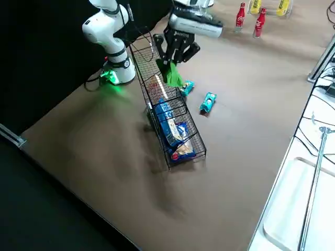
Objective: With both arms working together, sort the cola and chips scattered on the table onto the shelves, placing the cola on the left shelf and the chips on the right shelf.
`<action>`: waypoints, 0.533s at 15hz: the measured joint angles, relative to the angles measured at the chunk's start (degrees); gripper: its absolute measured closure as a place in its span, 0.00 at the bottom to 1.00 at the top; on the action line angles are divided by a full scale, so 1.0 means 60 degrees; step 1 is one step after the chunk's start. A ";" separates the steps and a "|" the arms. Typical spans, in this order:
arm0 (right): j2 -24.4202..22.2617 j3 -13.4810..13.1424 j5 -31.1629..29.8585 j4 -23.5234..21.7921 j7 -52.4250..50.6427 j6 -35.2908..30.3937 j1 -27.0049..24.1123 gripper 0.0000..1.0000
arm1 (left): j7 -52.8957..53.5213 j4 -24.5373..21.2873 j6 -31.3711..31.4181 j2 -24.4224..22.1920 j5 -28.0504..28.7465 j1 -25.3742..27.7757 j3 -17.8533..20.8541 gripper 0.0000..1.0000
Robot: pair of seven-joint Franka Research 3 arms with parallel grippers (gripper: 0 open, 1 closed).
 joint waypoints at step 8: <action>0.0249 -0.0002 0.0000 -0.0304 -0.0002 0.0074 -0.0100 0.71 | 0.0351 -0.2519 0.2007 -0.0854 0.0057 0.0556 0.0058 0.68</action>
